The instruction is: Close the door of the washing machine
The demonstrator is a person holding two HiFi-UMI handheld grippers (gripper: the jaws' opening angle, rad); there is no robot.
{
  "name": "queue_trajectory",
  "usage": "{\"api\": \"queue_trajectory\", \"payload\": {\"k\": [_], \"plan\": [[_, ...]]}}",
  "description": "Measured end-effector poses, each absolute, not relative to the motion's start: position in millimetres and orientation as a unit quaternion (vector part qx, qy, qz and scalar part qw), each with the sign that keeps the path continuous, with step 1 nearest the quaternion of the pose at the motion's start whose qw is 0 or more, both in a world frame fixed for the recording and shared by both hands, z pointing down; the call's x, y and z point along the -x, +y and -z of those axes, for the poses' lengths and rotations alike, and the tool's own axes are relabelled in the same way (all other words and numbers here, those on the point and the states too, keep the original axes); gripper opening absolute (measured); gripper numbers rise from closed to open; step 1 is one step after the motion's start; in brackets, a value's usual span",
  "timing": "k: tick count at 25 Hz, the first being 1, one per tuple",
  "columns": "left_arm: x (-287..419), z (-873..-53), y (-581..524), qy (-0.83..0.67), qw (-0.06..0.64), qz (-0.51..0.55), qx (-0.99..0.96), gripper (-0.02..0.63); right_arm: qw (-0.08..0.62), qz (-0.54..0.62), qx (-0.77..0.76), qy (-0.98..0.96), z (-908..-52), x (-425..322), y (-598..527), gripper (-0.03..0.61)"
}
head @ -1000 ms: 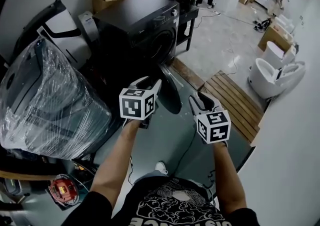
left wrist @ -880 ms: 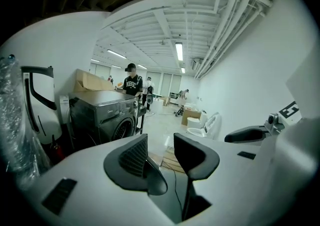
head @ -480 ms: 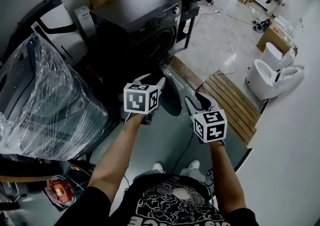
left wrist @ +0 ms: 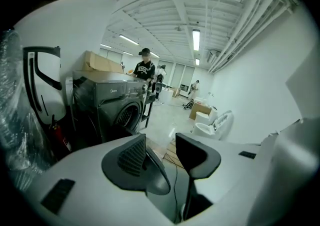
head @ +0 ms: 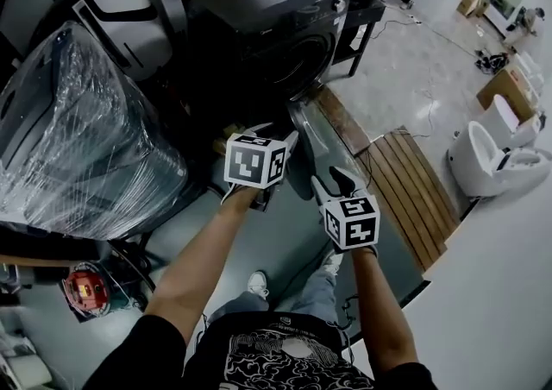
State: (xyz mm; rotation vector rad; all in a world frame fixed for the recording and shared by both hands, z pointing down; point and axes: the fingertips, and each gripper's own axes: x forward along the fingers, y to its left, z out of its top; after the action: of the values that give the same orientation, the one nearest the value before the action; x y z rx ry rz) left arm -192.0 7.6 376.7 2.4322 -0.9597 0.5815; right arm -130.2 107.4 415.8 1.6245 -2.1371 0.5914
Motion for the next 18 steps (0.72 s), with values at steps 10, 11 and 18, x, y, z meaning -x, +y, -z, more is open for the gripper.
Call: {"api": "queue_trajectory", "payload": {"k": [10, 11, 18], "plan": [[167.1, -438.8, -17.4, -0.381, 0.268, -0.248, -0.849, 0.187, 0.204, -0.249, -0.535, -0.781, -484.8, 109.1, 72.4, 0.183], [166.0, -445.3, -22.1, -0.384, 0.270, -0.252, -0.846, 0.187, 0.206, -0.251, -0.532, -0.782, -492.2, 108.5, 69.2, 0.183], [158.4, -491.3, -49.2, -0.392, 0.307, -0.246, -0.832, 0.187, 0.223, -0.268, -0.509, -0.787, -544.3, 110.5, 55.1, 0.186]]}}
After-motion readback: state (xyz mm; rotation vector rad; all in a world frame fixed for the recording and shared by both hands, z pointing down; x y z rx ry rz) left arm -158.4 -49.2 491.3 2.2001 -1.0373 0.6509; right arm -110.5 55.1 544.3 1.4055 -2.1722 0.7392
